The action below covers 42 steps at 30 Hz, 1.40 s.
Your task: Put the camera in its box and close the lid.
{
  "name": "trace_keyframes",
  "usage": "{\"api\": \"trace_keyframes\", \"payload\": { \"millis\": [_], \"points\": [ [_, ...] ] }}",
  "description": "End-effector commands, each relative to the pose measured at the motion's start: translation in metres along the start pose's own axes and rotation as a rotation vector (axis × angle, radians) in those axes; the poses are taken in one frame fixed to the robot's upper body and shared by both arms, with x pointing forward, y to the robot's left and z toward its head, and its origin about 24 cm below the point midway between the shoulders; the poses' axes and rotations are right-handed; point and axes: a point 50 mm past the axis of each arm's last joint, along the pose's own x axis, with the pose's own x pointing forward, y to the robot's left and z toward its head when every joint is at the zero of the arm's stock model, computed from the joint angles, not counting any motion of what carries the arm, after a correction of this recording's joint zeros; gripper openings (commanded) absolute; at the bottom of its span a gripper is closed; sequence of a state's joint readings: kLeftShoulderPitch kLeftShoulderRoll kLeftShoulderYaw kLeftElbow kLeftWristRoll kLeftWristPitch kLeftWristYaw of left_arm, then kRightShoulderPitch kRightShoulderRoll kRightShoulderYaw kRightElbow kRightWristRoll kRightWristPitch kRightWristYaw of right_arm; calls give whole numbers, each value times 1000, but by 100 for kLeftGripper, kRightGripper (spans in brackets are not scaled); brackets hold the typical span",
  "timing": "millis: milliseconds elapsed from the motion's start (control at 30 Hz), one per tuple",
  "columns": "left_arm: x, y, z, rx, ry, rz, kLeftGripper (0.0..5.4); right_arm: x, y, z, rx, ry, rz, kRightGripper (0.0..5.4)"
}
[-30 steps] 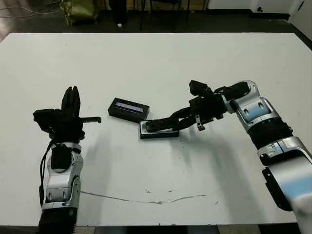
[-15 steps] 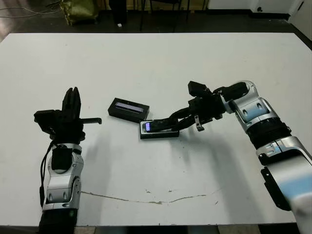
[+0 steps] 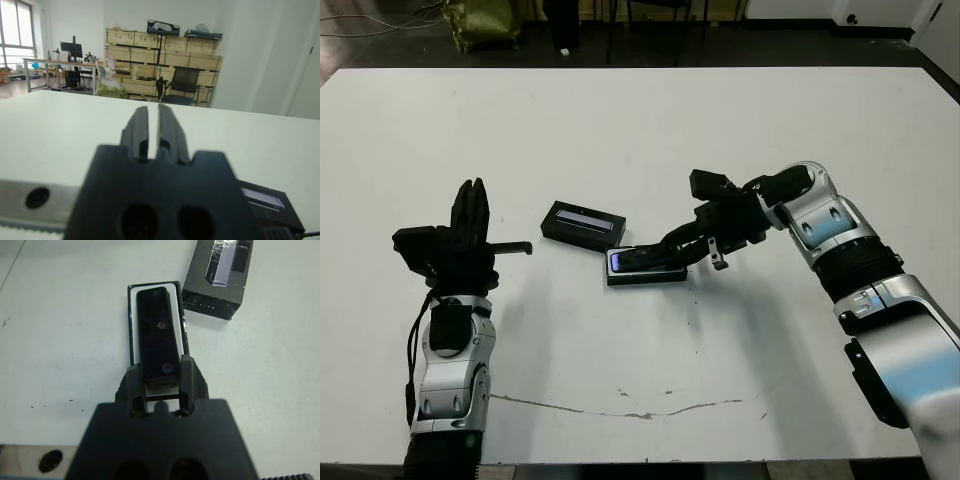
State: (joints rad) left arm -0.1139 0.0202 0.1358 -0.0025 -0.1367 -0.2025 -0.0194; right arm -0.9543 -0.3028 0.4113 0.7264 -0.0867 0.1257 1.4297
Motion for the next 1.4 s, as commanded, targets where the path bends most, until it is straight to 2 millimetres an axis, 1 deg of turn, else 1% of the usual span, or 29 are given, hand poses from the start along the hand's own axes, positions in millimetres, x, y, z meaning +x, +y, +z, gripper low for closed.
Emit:
{"api": "trace_keyframes", "payload": {
  "millis": [33,233,367,467,500,667,1033,1200,1233,1300,1400],
  "points": [
    [-5,3,-7,-7,34,15,0,9,2,4,-13,10,30,7],
    [-6,2,-7,4,36,19,0,10,5,7,-36,13,15,7],
    [-6,2,-7,1,35,18,0,9,5,10,-7,-10,10,7],
    [-6,2,-7,-2,38,18,0,7,4,10,55,-39,-15,45],
    [-6,2,-7,-3,40,18,0,6,4,10,62,-47,-22,60],
    [-6,2,-8,-3,38,13,0,4,4,10,29,-60,-63,172],
    [-5,3,-11,0,39,13,0,1,3,7,47,-82,-89,413],
    [-5,3,-11,-9,40,11,0,-2,1,9,43,-103,-120,526],
    [-5,4,-11,-7,37,9,0,-4,1,10,41,-123,-136,538],
    [-5,4,-11,1,35,9,0,-8,-1,12,71,-196,-188,538],
    [-6,3,-11,0,38,12,0,-16,-3,15,109,-342,-335,538]
  ]
}}
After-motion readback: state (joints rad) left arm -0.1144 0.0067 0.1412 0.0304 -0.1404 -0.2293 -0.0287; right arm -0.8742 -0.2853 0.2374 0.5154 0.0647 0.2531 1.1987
